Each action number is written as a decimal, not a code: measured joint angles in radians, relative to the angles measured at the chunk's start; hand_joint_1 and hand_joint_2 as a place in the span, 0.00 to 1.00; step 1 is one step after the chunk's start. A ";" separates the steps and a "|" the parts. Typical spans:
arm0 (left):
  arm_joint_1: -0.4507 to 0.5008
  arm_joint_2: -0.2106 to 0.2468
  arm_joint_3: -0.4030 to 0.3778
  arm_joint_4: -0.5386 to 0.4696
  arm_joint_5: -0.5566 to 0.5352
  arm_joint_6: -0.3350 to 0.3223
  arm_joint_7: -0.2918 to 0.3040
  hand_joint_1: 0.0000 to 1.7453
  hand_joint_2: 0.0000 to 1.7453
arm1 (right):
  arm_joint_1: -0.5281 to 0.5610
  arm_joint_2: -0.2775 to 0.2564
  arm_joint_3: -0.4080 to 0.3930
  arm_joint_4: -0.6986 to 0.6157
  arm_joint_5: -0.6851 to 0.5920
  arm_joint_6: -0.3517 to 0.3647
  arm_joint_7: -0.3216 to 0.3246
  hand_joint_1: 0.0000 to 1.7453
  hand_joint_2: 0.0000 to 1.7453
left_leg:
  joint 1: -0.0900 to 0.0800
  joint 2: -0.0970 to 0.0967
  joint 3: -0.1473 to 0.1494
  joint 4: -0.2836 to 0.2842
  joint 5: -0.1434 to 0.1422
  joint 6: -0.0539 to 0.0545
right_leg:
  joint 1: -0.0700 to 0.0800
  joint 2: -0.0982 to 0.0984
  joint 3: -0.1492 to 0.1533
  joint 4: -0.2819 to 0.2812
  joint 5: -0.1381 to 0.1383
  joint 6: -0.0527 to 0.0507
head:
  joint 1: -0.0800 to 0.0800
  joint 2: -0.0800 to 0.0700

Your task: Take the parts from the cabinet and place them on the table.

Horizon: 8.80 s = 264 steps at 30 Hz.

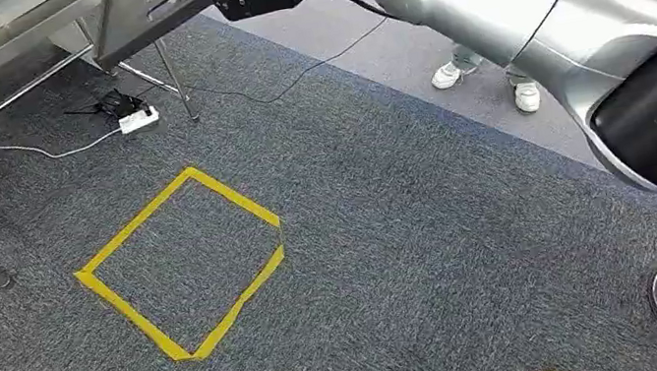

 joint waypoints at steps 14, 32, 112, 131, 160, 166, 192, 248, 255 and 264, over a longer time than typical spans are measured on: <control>-0.003 -0.002 0.000 0.001 -0.024 0.042 0.019 0.00 1.00 | -0.006 -0.006 0.000 -0.015 0.007 0.000 0.004 1.00 1.00 | 0.013 -0.011 -0.114 0.262 -0.144 -0.060 | -0.001 0.003 0.128 -0.305 0.151 -0.037 | -0.003 0.000; 0.002 0.013 0.000 0.001 -0.020 0.052 0.025 0.00 1.00 | 0.007 -0.013 0.000 -0.033 0.007 0.008 0.006 1.00 1.00 | 0.005 -0.008 0.049 -0.009 -0.036 -0.002 | -0.001 0.004 -0.018 -0.048 0.080 0.004 | 0.005 0.000; 0.012 0.014 -0.011 0.003 -0.029 0.061 0.068 0.00 1.00 | 0.042 -0.035 0.000 -0.099 -0.024 0.030 0.039 1.00 1.00 | 0.019 -0.003 -0.026 0.025 0.017 -0.055 | 0.001 0.012 0.212 -0.341 0.101 -0.020 | -0.005 0.000; 0.008 0.017 -0.018 0.003 -0.029 0.061 0.069 0.00 1.00 | 0.054 -0.064 0.000 -0.118 -0.026 0.031 0.039 1.00 1.00 | 0.005 -0.009 0.097 -0.011 -0.083 -0.034 | 0.012 0.011 0.116 -0.334 0.177 -0.022 | -0.002 0.000; 0.014 0.013 -0.028 0.003 -0.030 0.053 0.061 0.00 1.00 | 0.073 -0.114 0.000 -0.157 -0.024 0.029 0.045 1.00 1.00 | 0.007 -0.008 0.076 -0.011 -0.059 -0.006 | -0.008 0.011 0.113 -0.301 0.191 0.020 | 0.007 0.000; 0.006 0.014 -0.032 0.005 -0.032 0.052 0.062 0.00 1.00 | 0.078 -0.122 0.000 -0.167 -0.024 0.029 0.048 1.00 1.00 | 0.006 -0.006 0.069 0.010 -0.094 -0.033 | -0.003 0.015 0.122 -0.319 0.163 -0.024 | 0.010 0.000; 0.004 0.019 -0.035 0.006 -0.021 0.055 0.060 0.00 1.00 | 0.093 -0.140 0.000 -0.204 -0.028 0.038 0.068 1.00 1.00 | 0.007 0.006 0.074 0.006 -0.067 -0.015 | -0.008 0.008 0.116 -0.325 0.135 0.019 | 0.012 0.000; 0.002 0.022 -0.035 0.008 0.000 0.060 0.049 0.00 1.00 | 0.105 -0.148 0.000 -0.229 -0.004 0.064 0.048 1.00 1.00 | -0.002 -0.046 -0.001 -0.006 0.006 0.009 | 0.005 0.001 0.026 -0.008 -0.021 0.009 | 0.015 0.000; 0.002 0.021 -0.035 0.008 -0.001 0.060 0.043 0.00 1.00 | 0.104 -0.148 0.000 -0.230 -0.001 0.063 0.048 1.00 1.00 | 0.012 -0.139 -0.021 0.018 -0.005 -0.016 | 0.000 0.089 0.150 -0.310 0.128 -0.004 | 0.007 0.000; 0.005 0.018 -0.035 0.008 -0.001 0.058 0.043 0.00 1.00 | 0.102 -0.146 0.000 -0.234 0.006 0.060 0.048 1.00 1.00 | 0.020 -0.003 -0.174 0.282 -0.090 -0.061 | -0.009 -0.040 0.187 -0.339 0.120 -0.025 | -0.001 0.000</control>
